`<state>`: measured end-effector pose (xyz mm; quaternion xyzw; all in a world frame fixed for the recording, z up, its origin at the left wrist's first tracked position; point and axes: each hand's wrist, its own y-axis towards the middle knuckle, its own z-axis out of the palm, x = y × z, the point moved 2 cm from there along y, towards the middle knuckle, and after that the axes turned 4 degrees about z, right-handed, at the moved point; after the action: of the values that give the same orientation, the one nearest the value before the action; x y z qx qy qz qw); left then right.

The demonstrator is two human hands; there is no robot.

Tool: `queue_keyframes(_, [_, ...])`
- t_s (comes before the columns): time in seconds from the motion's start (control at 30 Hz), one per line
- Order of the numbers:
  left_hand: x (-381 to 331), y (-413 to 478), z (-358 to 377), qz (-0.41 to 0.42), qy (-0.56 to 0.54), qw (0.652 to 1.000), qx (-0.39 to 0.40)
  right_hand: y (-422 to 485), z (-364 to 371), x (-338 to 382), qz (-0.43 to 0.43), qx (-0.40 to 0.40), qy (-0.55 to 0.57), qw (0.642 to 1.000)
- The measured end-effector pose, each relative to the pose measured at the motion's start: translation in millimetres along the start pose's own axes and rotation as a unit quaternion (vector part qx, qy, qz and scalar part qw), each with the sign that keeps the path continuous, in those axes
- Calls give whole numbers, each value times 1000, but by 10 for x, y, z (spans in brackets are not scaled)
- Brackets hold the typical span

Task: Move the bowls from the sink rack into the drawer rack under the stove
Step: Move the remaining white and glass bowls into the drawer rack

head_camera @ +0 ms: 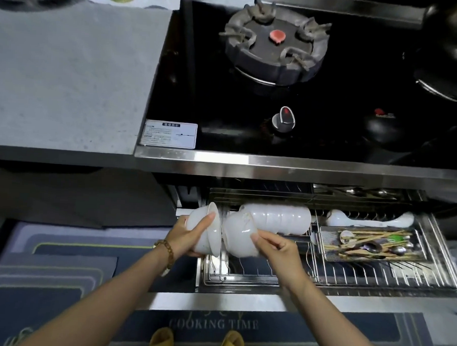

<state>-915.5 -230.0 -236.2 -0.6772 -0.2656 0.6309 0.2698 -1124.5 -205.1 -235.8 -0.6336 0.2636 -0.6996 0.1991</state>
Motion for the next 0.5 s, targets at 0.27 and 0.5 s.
queue_keyframes(0.27, [118,337,-154,1,-27,1000,14,692,133,-182,20,-34,29,999])
queue_keyframes(0.5, [115,402,-124,-1,-34,999,8,1080,242,-352,36,-73,41,996])
